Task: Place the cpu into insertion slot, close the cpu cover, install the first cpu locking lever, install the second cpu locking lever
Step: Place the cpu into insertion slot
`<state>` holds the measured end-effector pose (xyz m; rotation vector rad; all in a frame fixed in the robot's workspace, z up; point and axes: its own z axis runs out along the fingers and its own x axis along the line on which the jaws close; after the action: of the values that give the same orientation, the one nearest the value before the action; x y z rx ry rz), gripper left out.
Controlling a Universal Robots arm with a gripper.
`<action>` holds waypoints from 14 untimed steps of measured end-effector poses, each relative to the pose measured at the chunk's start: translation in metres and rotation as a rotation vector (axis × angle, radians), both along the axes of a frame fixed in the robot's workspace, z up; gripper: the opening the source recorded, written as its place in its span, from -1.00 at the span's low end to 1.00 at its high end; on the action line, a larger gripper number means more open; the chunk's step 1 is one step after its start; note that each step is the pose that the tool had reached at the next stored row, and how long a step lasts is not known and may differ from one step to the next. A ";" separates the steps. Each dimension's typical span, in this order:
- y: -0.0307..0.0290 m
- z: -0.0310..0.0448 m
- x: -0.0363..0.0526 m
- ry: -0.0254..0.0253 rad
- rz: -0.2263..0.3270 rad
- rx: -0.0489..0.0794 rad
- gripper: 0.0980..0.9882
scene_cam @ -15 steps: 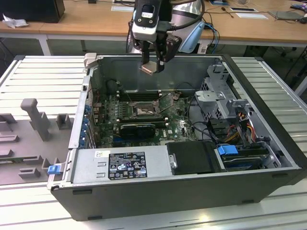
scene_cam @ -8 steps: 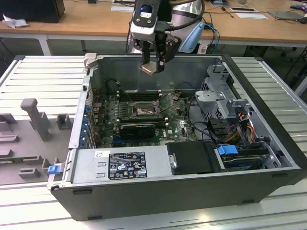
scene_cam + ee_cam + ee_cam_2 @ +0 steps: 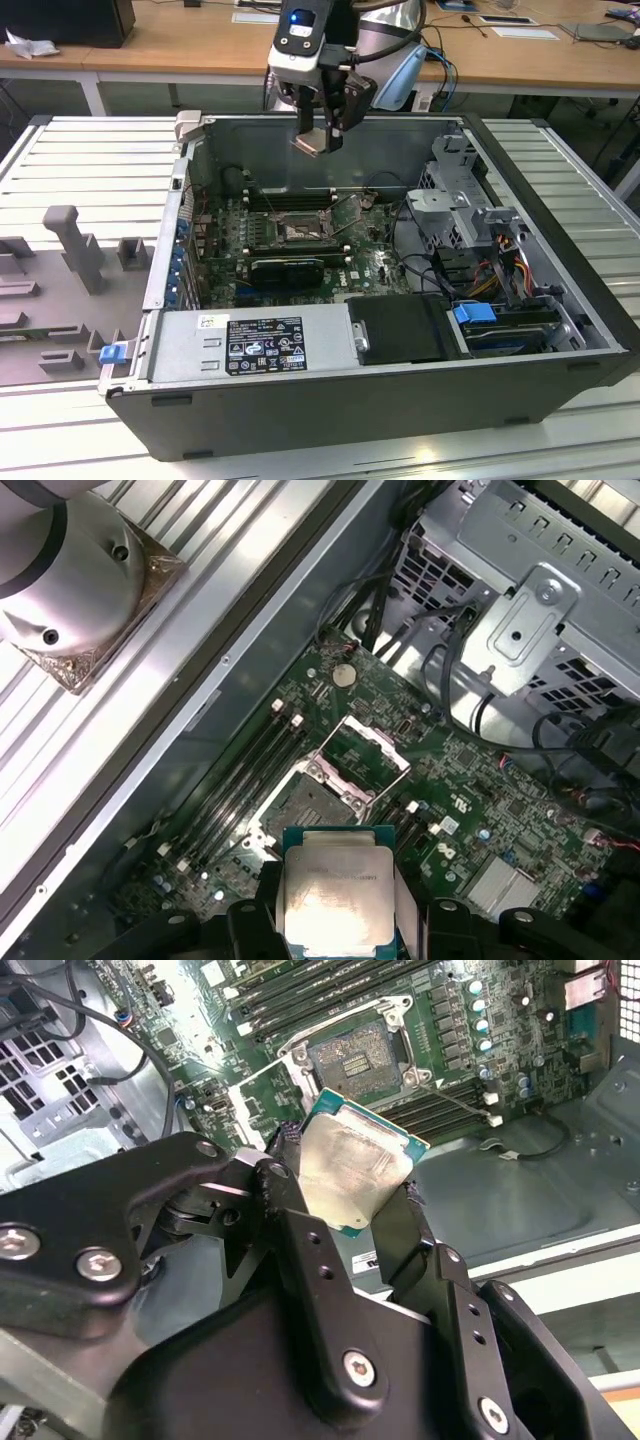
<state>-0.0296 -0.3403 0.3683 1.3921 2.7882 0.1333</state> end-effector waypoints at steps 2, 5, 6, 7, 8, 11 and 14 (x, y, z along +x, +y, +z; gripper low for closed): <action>0.0000 0.0000 0.0000 0.0000 -0.010 0.000 -0.04; 0.0000 0.0000 0.0000 0.0000 -0.028 0.000 -0.04; 0.0000 0.0000 0.0000 0.0000 -0.035 0.000 -0.04; 0.0000 0.0000 0.0000 0.0000 -0.041 0.000 -0.04; 0.0000 0.0000 0.0000 0.0000 -0.045 0.000 -0.04; 0.0000 0.0000 0.0000 0.0000 -0.064 0.000 -0.04; 0.0000 0.0000 0.0000 0.0000 -0.092 0.000 -0.04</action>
<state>-0.0296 -0.3403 0.3682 1.5166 2.7180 0.1314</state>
